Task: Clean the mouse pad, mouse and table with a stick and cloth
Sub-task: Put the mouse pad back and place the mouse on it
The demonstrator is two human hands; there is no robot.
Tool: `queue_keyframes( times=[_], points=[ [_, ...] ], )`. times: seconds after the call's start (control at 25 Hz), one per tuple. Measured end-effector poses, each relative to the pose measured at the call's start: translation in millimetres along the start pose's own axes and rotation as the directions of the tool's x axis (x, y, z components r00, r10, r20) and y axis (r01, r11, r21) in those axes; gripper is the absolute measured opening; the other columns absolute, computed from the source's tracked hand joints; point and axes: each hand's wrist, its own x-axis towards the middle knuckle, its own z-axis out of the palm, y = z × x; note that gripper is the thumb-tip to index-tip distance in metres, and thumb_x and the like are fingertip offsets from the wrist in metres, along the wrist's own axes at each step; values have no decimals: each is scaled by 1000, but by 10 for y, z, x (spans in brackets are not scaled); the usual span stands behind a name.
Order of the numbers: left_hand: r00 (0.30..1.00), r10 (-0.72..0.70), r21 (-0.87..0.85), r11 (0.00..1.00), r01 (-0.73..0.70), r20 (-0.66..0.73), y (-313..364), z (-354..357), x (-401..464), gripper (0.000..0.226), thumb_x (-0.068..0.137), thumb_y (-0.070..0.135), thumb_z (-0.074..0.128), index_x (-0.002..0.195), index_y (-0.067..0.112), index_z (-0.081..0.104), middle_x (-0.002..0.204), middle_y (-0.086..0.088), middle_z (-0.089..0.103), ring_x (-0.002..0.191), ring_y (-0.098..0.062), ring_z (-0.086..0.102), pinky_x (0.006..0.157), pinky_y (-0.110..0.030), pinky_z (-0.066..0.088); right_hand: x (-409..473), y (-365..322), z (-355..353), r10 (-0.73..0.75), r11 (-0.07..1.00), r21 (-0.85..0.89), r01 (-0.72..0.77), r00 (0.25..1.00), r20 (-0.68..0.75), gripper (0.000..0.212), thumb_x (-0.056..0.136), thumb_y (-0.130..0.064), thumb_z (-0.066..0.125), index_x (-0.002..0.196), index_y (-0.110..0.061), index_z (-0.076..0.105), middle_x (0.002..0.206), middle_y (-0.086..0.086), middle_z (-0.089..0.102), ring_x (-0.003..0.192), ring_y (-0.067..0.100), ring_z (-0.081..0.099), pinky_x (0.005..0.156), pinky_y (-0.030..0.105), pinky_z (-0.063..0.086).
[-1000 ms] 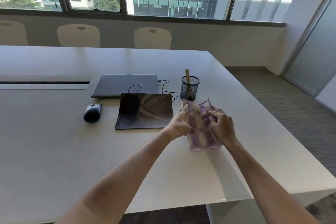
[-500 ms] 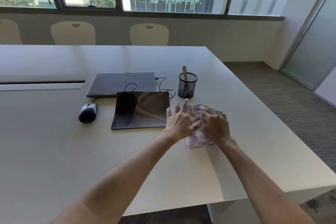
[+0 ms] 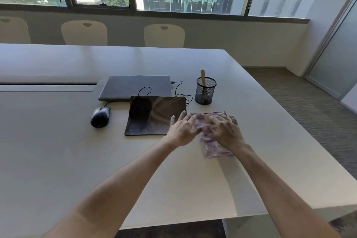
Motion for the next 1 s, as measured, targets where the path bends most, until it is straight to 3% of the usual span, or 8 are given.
queue_keyframes(
  times=[0.16, 0.36, 0.48, 0.68, 0.8, 1.0],
  points=[
    [972, -147, -133, 983, 124, -183, -544, -336, -118, 62, 95, 51, 45, 145, 14, 39, 156, 1, 30, 147, -18, 15, 117, -49, 14, 282, -331, -25, 5, 987, 159, -5, 1000, 4, 44, 94, -39, 54, 133, -19, 56, 134, 6, 61, 128, 24, 50, 104, 38, 35],
    [857, -341, -284, 928, 242, -385, -1177, -617, -308, 48, 91, 33, 59, 133, 10, 54, 138, -9, 53, 128, -25, 45, 105, -37, 37, 603, -676, 88, 87, 954, 277, -112, 991, 101, 45, 92, -35, 57, 132, -14, 57, 127, 10, 65, 119, 30, 58, 92, 38, 47],
    [810, -448, -327, 883, 336, -378, -1417, -698, -350, 48, 90, 32, 59, 133, 11, 55, 135, -12, 54, 126, -28, 47, 105, -38, 38, 722, -805, 165, 119, 957, 249, -145, 986, 117, 44, 91, -34, 59, 130, -13, 59, 127, 12, 65, 118, 32, 59, 90, 38, 47],
    [805, -527, -335, 836, 434, -273, -1631, -736, -293, 46, 91, 33, 55, 130, 10, 54, 128, -18, 58, 121, -35, 50, 100, -39, 39, 832, -944, 262, 196, 957, 210, -202, 979, 48, 35, 89, -30, 59, 116, -8, 65, 112, 17, 70, 106, 34, 64, 82, 35, 49],
    [794, -538, -334, 831, 444, -282, -1641, -752, -272, 33, 88, 28, 54, 117, 11, 59, 115, -19, 63, 110, -37, 54, 90, -39, 41, 851, -958, 285, 272, 939, 214, -271, 962, 24, 29, 91, -31, 60, 106, -7, 67, 108, 18, 71, 102, 36, 65, 80, 36, 49],
    [773, -552, -347, 824, 448, -313, -1617, -772, -275, 27, 83, 19, 55, 108, 15, 65, 107, -14, 69, 106, -37, 57, 88, -38, 44, 859, -980, 319, 328, 927, 194, -322, 945, -2, 21, 89, -27, 64, 98, -9, 69, 104, 15, 73, 100, 34, 67, 82, 37, 50]
  ],
)
